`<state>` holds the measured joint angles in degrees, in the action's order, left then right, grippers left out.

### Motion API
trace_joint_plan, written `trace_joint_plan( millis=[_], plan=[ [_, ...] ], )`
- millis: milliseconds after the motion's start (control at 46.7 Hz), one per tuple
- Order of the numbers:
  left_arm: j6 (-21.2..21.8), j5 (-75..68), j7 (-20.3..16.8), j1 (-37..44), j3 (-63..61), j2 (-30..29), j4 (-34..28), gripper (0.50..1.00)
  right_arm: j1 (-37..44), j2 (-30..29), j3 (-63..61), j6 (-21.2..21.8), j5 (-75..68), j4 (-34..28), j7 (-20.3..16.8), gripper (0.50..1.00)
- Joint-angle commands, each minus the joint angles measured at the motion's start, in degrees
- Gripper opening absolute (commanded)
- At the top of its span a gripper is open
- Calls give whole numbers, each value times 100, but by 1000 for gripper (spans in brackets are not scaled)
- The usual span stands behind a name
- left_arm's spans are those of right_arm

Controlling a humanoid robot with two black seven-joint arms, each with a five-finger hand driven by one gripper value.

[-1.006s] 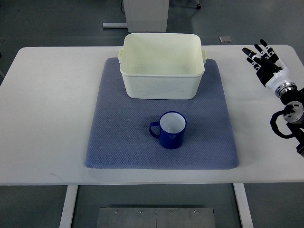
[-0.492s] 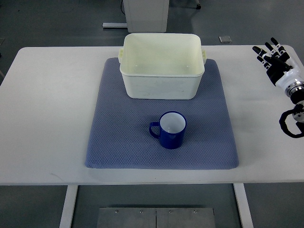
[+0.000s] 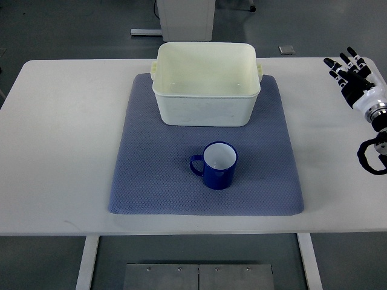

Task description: Place cup in box with right hand

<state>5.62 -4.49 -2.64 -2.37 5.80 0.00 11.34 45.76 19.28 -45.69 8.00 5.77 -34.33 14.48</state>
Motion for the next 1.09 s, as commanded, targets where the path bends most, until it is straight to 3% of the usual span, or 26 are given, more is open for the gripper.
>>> trace_joint_plan(
  millis=[0, 257, 578, 856, 1070],
  plan=[
    [0, 0, 1, 0, 0, 0, 0, 1000, 55, 49, -1, 9, -6, -30, -15, 1000],
    [0, 0, 1, 0, 0, 0, 0, 1000, -15, 384, 60, 334, 3, -47, 11, 1000],
    [0, 0, 1, 0, 0, 0, 0, 1000, -85, 463, 78, 290, 3, 14, 20, 1000],
    [0, 0, 1, 0, 0, 0, 0, 1000, -401, 1069, 113, 369, 21, -56, 28, 1000],
    [0, 0, 1, 0, 0, 0, 0, 1000, -911, 1596, 95, 536, 73, -679, 424, 1000]
  ],
)
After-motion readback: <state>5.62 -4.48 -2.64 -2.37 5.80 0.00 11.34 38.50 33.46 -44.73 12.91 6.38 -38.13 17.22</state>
